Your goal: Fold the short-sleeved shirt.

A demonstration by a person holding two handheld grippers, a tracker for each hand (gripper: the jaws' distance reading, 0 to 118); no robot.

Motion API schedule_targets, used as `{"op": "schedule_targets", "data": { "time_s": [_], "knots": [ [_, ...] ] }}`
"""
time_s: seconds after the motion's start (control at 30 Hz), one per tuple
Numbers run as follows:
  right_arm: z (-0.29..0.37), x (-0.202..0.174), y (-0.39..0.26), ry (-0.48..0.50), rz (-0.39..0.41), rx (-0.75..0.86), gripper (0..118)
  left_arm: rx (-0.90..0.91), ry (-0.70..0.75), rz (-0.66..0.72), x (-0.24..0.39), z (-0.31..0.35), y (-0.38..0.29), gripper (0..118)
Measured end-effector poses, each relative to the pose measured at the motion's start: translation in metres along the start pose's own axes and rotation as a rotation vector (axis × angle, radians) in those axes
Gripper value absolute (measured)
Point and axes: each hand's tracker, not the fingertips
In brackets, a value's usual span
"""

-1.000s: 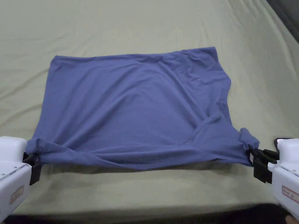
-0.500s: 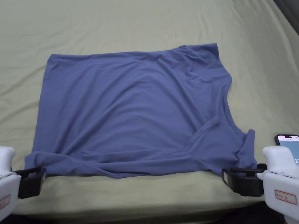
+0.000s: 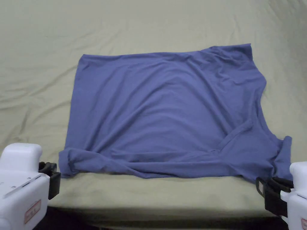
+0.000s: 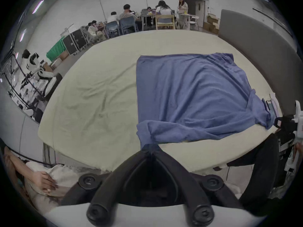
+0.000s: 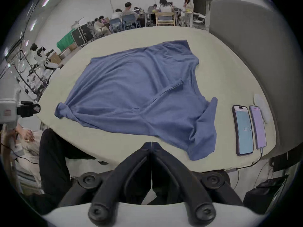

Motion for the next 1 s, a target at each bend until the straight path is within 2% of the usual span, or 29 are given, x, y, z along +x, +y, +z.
{"op": "schedule_targets", "data": {
  "time_s": [0.03, 0.07, 0.1, 0.13, 0.23, 0.37, 0.4, 0.43, 0.47, 0.53, 0.6, 0.67, 0.7, 0.73, 0.77, 0.9, 0.97, 1.0],
  "knots": [
    [0.0, 0.0, 0.0, 0.004, 0.007, -0.001, 3, -0.004, -0.009, 0.007, -0.003, -0.005, -0.001, 0],
    [-0.002, -0.002, 0.0, 0.011, 0.009, -0.005, 3, -0.017, -0.043, 0.035, -0.006, -0.014, 0.002, 20],
    [-0.003, -0.002, 0.0, 0.024, 0.004, -0.008, 3, -0.034, -0.079, 0.084, -0.012, -0.029, 0.007, 63],
    [-0.004, -0.002, 0.001, 0.039, -0.002, -0.01, 3, -0.085, -0.109, 0.11, -0.017, -0.047, 0.011, 90],
    [-0.01, -0.005, 0.005, 0.05, -0.005, -0.014, 3, -0.169, -0.152, 0.186, -0.026, -0.093, 0.024, 90],
    [-0.017, -0.007, 0.01, 0.045, 0.008, -0.03, 3, -0.199, -0.138, 0.148, -0.023, -0.129, 0.032, 88],
    [-0.019, -0.006, 0.011, 0.042, 0.007, -0.035, 3, -0.222, -0.163, 0.118, -0.021, -0.135, 0.03, 74],
    [-0.02, -0.006, 0.012, 0.04, 0.004, -0.038, 3, -0.216, -0.179, 0.106, -0.02, -0.136, 0.026, 35],
    [-0.023, -0.006, 0.014, 0.039, 0.001, -0.043, 3, -0.197, -0.207, 0.109, -0.02, -0.137, 0.022, 2],
    [-0.025, -0.005, 0.015, 0.034, -0.002, -0.051, 3, -0.192, -0.231, 0.164, -0.011, -0.134, 0.018, 2],
    [-0.025, 0.0, 0.017, 0.029, -0.009, -0.057, 3, -0.177, -0.178, 0.084, -0.007, -0.122, 0.028, 2],
    [-0.024, 0.007, 0.018, 0.025, -0.04, -0.056, 3, -0.164, -0.18, 0.098, -0.007, -0.113, 0.033, 2],
    [-0.024, 0.014, 0.019, 0.008, -0.101, -0.052, 17, -0.161, -0.174, 0.092, -0.007, -0.107, 0.037, 2],
    [-0.026, 0.021, 0.018, -0.009, -0.146, -0.058, 59, -0.148, -0.166, 0.09, -0.007, -0.101, 0.039, 2],
    [-0.033, 0.029, 0.016, -0.034, -0.188, -0.099, 117, -0.132, -0.164, 0.096, -0.005, -0.097, 0.04, 2],
    [-0.047, 0.061, 0.014, -0.053, -0.266, -0.118, 118, -0.121, -0.17, 0.13, -0.004, -0.094, 0.044, 2],
    [-0.064, 0.071, 0.018, -0.069, -0.247, -0.143, 117, -0.131, -0.155, 0.117, -0.002, -0.098, 0.044, 2],
    [-0.072, 0.069, 0.018, -0.076, -0.221, -0.162, 109, -0.138, -0.15, 0.116, 0.0, -0.1, 0.042, 2]
  ]
}}
